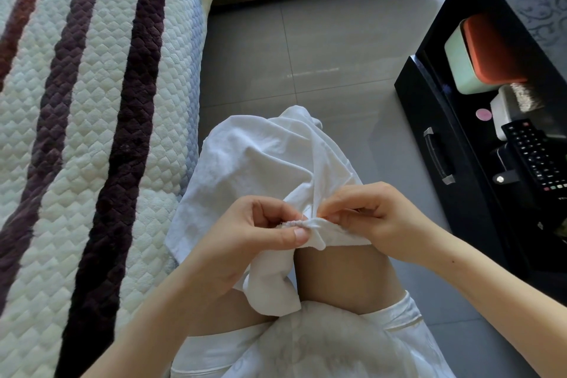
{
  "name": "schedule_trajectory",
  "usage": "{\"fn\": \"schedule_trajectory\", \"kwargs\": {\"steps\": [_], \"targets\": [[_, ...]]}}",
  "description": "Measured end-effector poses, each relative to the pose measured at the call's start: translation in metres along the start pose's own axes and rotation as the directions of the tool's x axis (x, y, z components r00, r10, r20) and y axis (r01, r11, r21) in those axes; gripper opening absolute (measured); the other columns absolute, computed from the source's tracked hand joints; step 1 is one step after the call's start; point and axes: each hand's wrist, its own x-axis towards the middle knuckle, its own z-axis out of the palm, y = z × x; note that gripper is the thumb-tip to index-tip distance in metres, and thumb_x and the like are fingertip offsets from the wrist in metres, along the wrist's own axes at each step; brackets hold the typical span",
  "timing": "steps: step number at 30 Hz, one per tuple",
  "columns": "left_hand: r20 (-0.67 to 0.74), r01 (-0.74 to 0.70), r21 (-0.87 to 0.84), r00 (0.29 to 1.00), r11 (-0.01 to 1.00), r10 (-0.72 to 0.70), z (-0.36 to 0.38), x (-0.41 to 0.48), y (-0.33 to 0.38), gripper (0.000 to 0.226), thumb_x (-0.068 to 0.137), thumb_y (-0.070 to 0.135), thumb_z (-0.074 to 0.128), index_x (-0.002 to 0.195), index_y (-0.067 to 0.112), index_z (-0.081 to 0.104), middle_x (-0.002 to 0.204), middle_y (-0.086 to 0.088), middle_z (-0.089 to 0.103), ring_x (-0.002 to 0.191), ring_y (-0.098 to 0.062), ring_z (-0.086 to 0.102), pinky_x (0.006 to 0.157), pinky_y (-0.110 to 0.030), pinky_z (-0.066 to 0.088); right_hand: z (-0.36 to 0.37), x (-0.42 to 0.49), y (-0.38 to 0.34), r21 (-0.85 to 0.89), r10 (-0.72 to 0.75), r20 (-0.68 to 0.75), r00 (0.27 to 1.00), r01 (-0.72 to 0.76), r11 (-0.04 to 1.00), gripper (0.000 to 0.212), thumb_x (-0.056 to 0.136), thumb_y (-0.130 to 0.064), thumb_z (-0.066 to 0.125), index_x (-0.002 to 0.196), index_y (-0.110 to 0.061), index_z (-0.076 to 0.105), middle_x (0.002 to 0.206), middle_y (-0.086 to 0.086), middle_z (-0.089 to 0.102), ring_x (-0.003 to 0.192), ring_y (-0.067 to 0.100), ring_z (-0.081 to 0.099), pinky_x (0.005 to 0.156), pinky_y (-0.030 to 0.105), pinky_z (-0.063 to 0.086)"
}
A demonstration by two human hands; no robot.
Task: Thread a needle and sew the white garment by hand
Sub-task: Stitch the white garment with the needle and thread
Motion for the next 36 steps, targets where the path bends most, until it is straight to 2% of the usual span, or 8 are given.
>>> {"fn": "schedule_trajectory", "kwargs": {"steps": [3,8,15,19,27,29,32,36], "targets": [[0.0,-0.012,0.009,1.0,1.0,0.012,0.002,0.002,-0.002,0.005,0.061,0.011,0.075,0.064,0.016,0.074,0.06,0.002,0.063,0.058,-0.004,0.056,0.058,-0.011,0.042,0.003,0.002,-0.003,0.022,-0.01,0.03,1.0,0.009,1.0,0.037,0.08,0.007,0.052,0.092,-0.022,0.07,0.078,-0.023,0.066,0.075,0.0,0.063,0.071,0.011,0.045],[0.01,-0.046,-0.002,0.999,0.999,0.046,-0.002,0.002,-0.004,0.02,0.06,0.027,0.073,0.071,0.01,0.073,0.066,-0.004,0.062,0.063,-0.01,0.055,0.06,-0.015,0.042,0.002,-0.001,-0.004,0.037,0.022,-0.002,1.0,-0.022,0.999,0.022,0.087,-0.006,0.057,0.093,-0.021,0.071,0.084,-0.011,0.072,0.08,0.011,0.067,0.076,0.019,0.05],[-0.022,-0.074,0.014,0.997,0.997,0.074,0.002,0.003,-0.008,0.023,0.068,0.033,0.073,0.074,0.011,0.074,0.071,-0.009,0.068,0.069,-0.013,0.059,0.064,-0.019,0.044,0.002,-0.004,-0.002,-0.348,-0.127,-0.046,0.991,0.103,0.932,0.016,0.087,-0.02,0.052,0.084,-0.017,0.068,0.08,-0.011,0.062,0.074,0.005,0.057,0.067,0.017,0.044],[-0.095,-0.122,0.057,0.987,0.991,0.127,0.004,0.003,-0.01,0.027,0.067,0.032,0.075,0.076,0.006,0.073,0.08,-0.025,0.069,0.075,-0.022,0.062,0.069,-0.026,0.047,0.005,-0.004,-0.003,-0.275,-0.174,-0.063,0.983,0.15,0.95,0.015,0.087,-0.015,0.054,0.085,-0.019,0.068,0.08,-0.012,0.065,0.076,0.003,0.06,0.071,0.014,0.045],[-0.251,-0.127,-0.02,0.961,0.992,0.118,0.01,0.005,-0.011,0.004,0.069,0.016,0.079,0.069,0.014,0.076,0.069,-0.006,0.071,0.067,-0.012,0.066,0.064,-0.019,0.052,0.015,-0.011,0.0,-0.183,-0.064,-0.162,0.985,0.034,0.983,0.014,0.09,-0.014,0.057,0.101,-0.022,0.062,0.086,-0.011,0.072,0.08,0.008,0.069,0.074,0.025,0.054],[-0.288,-0.114,-0.033,0.952,0.993,0.099,0.012,0.006,-0.012,0.006,0.068,0.018,0.08,0.066,0.015,0.075,0.067,-0.004,0.07,0.065,-0.01,0.065,0.063,-0.018,0.051,0.017,-0.014,-0.001,-0.341,-0.145,-0.213,0.966,0.065,0.938,0.016,0.091,-0.024,0.055,0.105,-0.021,0.062,0.09,-0.013,0.072,0.082,0.008,0.068,0.073,0.027,0.053],[-0.305,-0.109,-0.077,0.949,0.991,0.08,0.016,0.007,-0.013,0.008,0.066,0.021,0.072,0.066,0.013,0.074,0.067,-0.005,0.07,0.064,-0.011,0.064,0.061,-0.017,0.05,0.023,-0.013,-0.006,-0.594,-0.39,-0.332,0.859,0.131,0.794,0.019,0.088,-0.03,0.062,0.097,-0.016,0.072,0.098,-0.007,0.072,0.087,0.009,0.068,0.075,0.024,0.051],[-0.294,-0.135,-0.089,0.95,0.987,0.104,0.02,0.009,-0.013,0.015,0.063,0.025,0.07,0.068,0.012,0.074,0.07,-0.008,0.072,0.068,-0.012,0.067,0.064,-0.017,0.052,0.03,-0.006,-0.004,-0.681,-0.563,-0.343,0.752,0.213,0.7,0.015,0.088,-0.024,0.065,0.083,-0.016,0.077,0.093,0.003,0.071,0.082,0.019,0.065,0.065,0.033,0.051]]}}
